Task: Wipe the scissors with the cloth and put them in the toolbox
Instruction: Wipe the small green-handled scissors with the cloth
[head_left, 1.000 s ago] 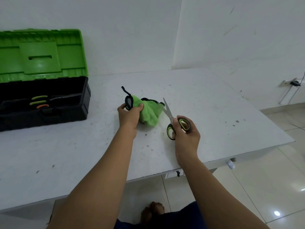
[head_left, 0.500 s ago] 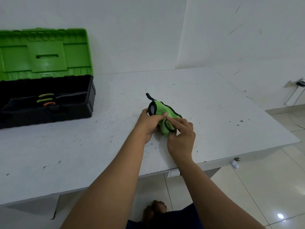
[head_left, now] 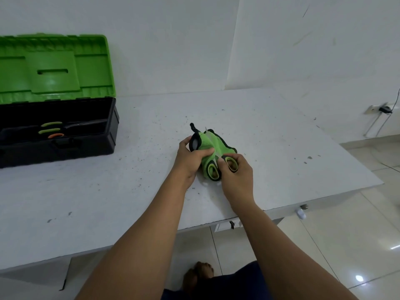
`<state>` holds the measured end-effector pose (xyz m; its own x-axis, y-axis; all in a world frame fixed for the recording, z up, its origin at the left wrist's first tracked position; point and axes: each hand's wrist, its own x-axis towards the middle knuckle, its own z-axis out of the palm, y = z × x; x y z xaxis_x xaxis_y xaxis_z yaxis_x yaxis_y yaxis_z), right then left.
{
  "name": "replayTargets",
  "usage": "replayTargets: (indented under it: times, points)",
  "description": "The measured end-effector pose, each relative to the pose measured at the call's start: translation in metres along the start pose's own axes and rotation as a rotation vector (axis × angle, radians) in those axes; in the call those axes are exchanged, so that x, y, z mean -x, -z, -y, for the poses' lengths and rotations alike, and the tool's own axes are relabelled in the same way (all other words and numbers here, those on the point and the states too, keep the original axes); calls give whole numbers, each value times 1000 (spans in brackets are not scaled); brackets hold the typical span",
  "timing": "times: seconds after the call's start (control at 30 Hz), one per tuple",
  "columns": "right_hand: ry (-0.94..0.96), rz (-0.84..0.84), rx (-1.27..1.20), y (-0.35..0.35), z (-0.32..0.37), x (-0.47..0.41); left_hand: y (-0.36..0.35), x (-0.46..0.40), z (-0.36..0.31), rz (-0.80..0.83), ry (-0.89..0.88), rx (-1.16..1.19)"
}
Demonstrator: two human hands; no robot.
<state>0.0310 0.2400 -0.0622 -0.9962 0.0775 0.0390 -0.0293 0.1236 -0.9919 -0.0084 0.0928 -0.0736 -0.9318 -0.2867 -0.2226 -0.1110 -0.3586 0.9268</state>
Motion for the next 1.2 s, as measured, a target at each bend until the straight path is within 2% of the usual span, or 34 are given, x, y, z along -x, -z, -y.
replayTargets:
  times: [0.07, 0.2, 0.3, 0.47, 0.67, 0.83, 0.93, 1.07, 1.2]
  points:
    - [7, -6, 16, 2, -3, -2, -3, 2, 1, 17, -16, -13]
    - [-27, 39, -216, 3, 0, 0, -4, 0, 2, -30, -66, 10]
    - [-16, 35, -245, 2, 1, 1, 2, -4, 5, -44, -79, 30]
    - [19, 56, -180, 1, -2, 0, 5, -2, 1, 84, -64, -116]
    - [3, 76, -190, 2, -7, -6, 5, -1, -5, 63, -41, -175]
    - [4, 39, -197, 2, -11, -8, 11, -1, -12, 196, 15, -230]
    - [-22, 10, -240, 4, -10, -9, 12, 2, -18, 270, 69, -173]
    - [-35, 74, -261, 4, -9, -9, 1, 6, -16, 132, 2, -259]
    - [-59, 96, -294, 6, -8, -10, -14, 11, -9, -68, 16, -164]
